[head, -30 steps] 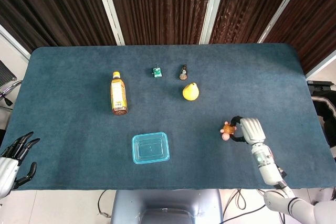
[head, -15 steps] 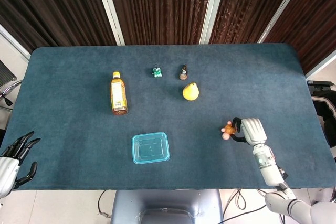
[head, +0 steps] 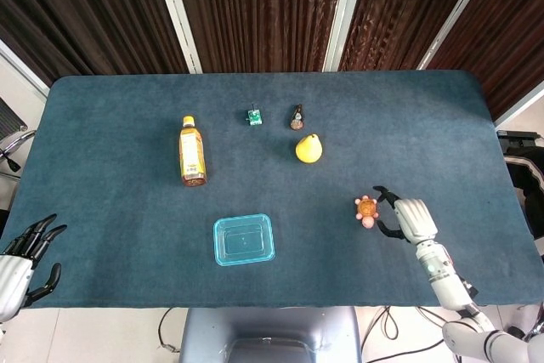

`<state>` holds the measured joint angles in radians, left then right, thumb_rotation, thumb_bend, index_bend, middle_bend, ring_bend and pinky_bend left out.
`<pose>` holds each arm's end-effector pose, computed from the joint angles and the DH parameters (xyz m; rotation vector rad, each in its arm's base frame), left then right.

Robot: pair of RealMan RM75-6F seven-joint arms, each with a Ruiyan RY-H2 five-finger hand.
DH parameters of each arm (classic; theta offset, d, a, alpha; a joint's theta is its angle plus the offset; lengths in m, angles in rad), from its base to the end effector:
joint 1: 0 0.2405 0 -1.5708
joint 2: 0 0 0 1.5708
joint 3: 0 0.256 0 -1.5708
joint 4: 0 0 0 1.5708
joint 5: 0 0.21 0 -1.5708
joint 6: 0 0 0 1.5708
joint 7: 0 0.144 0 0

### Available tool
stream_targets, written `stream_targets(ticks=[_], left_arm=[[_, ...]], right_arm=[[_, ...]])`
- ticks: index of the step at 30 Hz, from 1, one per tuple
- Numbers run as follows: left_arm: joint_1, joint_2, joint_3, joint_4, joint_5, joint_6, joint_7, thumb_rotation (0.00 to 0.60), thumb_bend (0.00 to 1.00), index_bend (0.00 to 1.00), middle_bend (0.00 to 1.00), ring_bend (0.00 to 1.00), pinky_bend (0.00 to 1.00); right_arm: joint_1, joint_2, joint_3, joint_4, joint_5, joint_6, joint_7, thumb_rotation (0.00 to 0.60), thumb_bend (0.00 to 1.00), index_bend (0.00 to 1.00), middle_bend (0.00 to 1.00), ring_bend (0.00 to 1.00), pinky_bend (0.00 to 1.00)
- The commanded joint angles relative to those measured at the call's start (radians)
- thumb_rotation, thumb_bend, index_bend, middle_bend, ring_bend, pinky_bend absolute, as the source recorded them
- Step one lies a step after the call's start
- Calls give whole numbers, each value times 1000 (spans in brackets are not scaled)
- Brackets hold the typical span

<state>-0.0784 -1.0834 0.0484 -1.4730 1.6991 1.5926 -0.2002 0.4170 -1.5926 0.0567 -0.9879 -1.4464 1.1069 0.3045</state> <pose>-0.3168 0.1579 0.1719 -1.5477 -0.8655 -1.0201 -0.3233 -0.2964 0.0187 1.5892 -1.1358 0.9372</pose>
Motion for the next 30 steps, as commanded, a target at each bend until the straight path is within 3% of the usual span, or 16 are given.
stream_targets(ticks=[1, 5, 8, 10, 14, 17, 18, 22, 26, 30], left_arm=[[-1, 0, 0, -4, 1, -1, 4, 600, 528, 150, 38, 97, 259], [-1, -1, -1, -3, -2, -3, 7, 600, 528, 150, 38, 97, 260], [-1, -1, -1, -3, -1, -2, 7, 600, 528, 150, 38, 97, 259], [-1, -2, -1, -2, -2, 0, 6, 600, 528, 150, 39, 97, 259], [3, -2, -2, -2, -3, 6, 5, 600, 530, 150, 39, 97, 259], [5, -5, -3, -2, -2, 10, 11, 600, 528, 150, 39, 97, 259], [5, -6, -2, -2, -1, 9, 15, 600, 529, 150, 39, 97, 259], [4, -10, -4, -7, -4, 6, 33, 600, 528, 150, 40, 98, 260], [4, -15, -8, -14, -11, 1, 54, 600, 528, 151, 40, 98, 259], [1, -21, -13, -22, -20, -8, 77, 600, 528, 151, 40, 97, 259]], right_arm=[[-27, 88, -19, -124, 16, -14, -66, 600, 125, 0, 281, 964, 834], [-55, 175, -32, -260, 17, 11, -115, 600, 65, 0, 248, 927, 826], [-100, 242, -34, -379, -7, 113, -162, 600, 64, 0, 247, 868, 813], [-136, 262, -31, -429, -37, 208, -187, 600, 64, 14, 247, 752, 778], [-221, 298, -30, -496, -114, 423, -254, 600, 65, 145, 248, 494, 711], [-294, 324, -29, -537, -130, 551, -345, 600, 91, 161, 247, 307, 516], [-313, 330, -30, -546, -126, 573, -365, 600, 108, 157, 235, 232, 401], [-377, 367, -52, -587, -79, 592, -409, 600, 118, 66, 95, 33, 76], [-406, 405, -76, -608, -59, 561, -364, 600, 118, 0, 3, 0, 4], [-410, 431, -85, -605, -63, 532, -312, 600, 118, 0, 0, 0, 0]])
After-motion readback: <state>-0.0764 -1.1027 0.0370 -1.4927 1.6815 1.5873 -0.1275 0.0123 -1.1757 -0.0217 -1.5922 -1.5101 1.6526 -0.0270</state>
